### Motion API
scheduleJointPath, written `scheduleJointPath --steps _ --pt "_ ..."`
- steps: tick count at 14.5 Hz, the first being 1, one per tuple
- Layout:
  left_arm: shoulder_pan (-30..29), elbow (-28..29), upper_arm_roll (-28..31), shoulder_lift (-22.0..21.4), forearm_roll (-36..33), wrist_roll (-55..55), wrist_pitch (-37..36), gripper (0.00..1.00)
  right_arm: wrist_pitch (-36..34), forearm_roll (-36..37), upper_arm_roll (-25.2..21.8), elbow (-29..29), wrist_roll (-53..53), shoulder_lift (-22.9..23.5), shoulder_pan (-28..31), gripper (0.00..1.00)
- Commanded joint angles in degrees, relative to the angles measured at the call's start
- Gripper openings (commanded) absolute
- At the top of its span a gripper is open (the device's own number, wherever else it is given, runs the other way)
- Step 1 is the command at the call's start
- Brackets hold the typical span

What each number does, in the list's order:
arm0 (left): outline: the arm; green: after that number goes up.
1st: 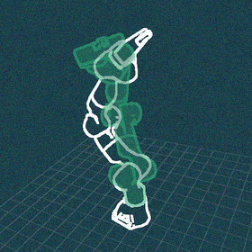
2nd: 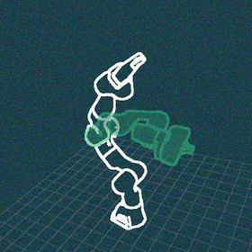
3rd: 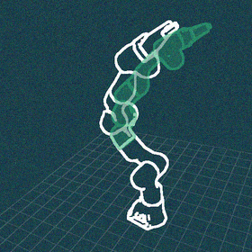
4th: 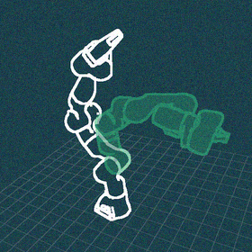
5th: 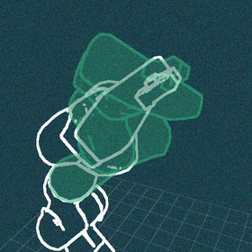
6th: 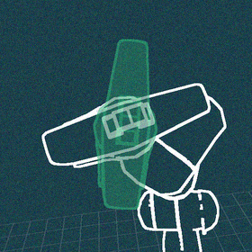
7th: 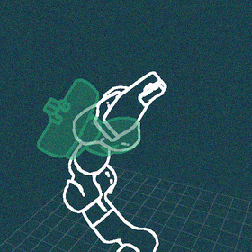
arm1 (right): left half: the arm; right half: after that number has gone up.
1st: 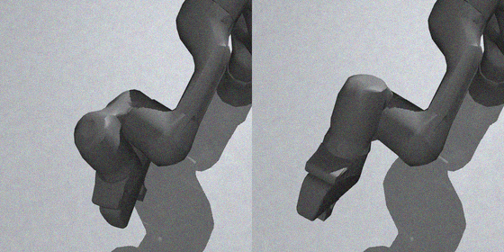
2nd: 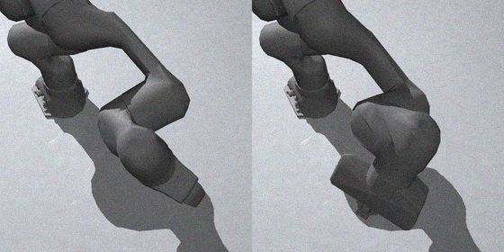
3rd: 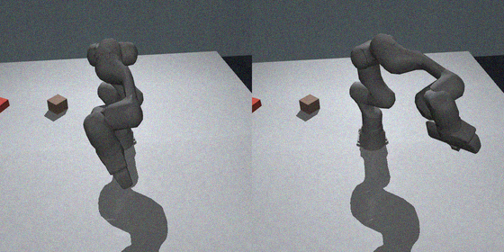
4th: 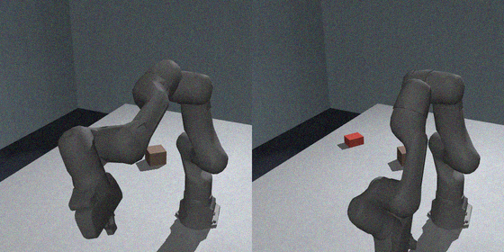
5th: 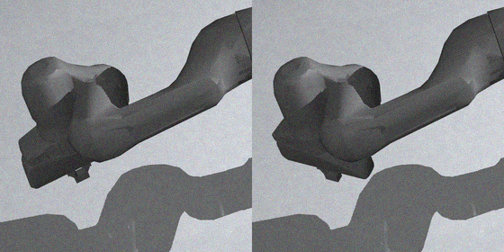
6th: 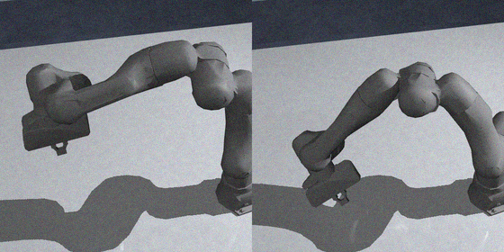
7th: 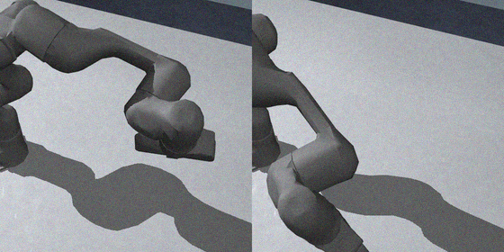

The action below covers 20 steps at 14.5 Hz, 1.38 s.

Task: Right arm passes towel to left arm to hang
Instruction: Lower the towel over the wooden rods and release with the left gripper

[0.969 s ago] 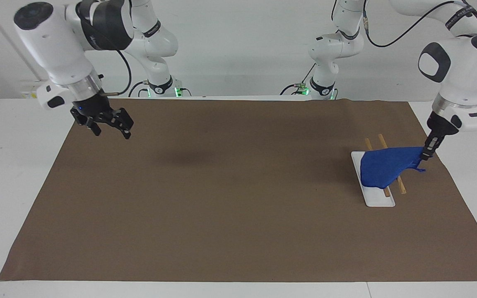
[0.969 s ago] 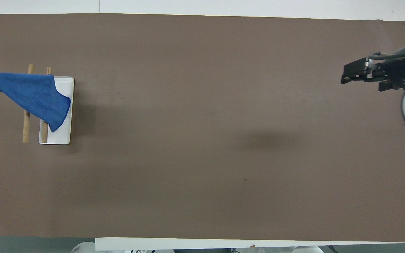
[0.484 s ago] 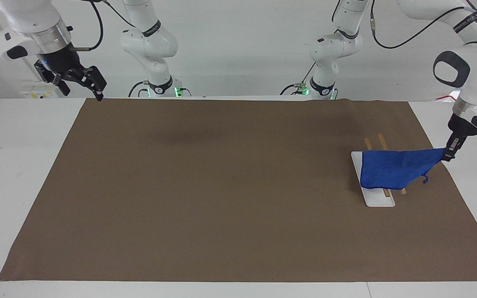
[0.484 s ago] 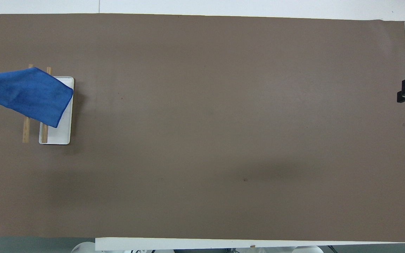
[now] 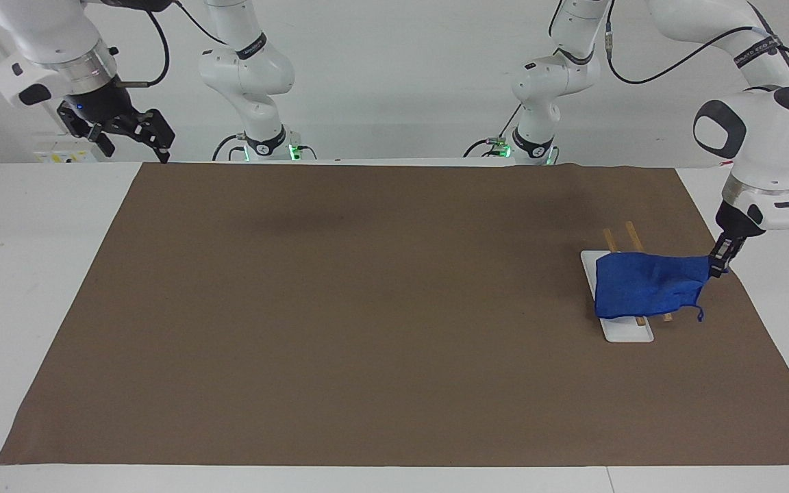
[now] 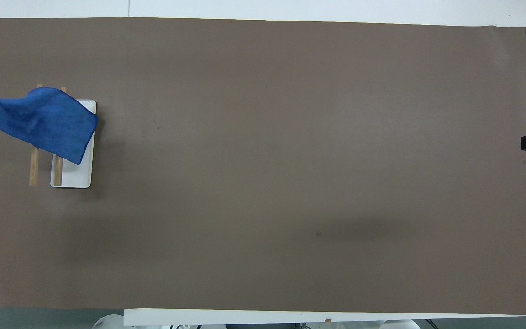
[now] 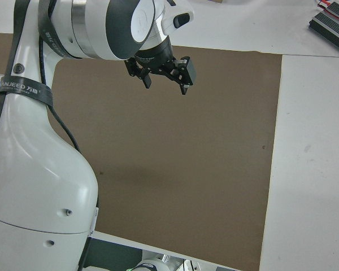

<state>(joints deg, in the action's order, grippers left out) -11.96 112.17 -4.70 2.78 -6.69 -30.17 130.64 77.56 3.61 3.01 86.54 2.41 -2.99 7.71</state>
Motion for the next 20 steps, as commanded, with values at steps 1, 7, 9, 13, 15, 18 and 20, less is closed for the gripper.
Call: scheduleJointPath --steps 1,7,9,13,15,18,20 --pt "0.45 2.35 0.31 -1.38 -1.13 1.08 1.02 0.04 0.40 0.43 -0.20 2.05 -1.26 -1.06 0.19 1.00" --pt "-1.83 1.48 0.40 -0.85 -1.13 3.54 1.37 0.61 -0.04 0.34 -0.29 1.61 -1.35 -0.17 -0.33 1.00" --pt "-1.48 1.21 0.40 -0.93 -1.13 2.66 0.94 1.00 -0.30 0.26 -0.29 1.53 -1.61 -0.17 0.19 1.00" --pt "-1.75 -1.94 0.22 -2.95 -0.61 3.27 -4.75 1.00 -0.91 -0.01 -0.64 1.53 -2.93 -0.17 0.29 1.00" --pt "-0.43 -8.42 -0.30 -2.26 -0.61 4.85 -15.18 1.00 -1.88 -0.80 -0.64 1.61 -3.98 -0.17 0.20 1.00" --pt "4.14 -17.66 -0.30 0.02 0.09 12.32 -28.12 1.00 -2.50 -1.06 -0.82 1.88 -7.15 -0.35 0.90 1.00" --pt "5.89 -22.93 -0.48 1.69 3.16 14.34 -36.03 1.00 -2.58 -1.15 -0.82 2.22 -7.33 -0.52 1.51 1.00"
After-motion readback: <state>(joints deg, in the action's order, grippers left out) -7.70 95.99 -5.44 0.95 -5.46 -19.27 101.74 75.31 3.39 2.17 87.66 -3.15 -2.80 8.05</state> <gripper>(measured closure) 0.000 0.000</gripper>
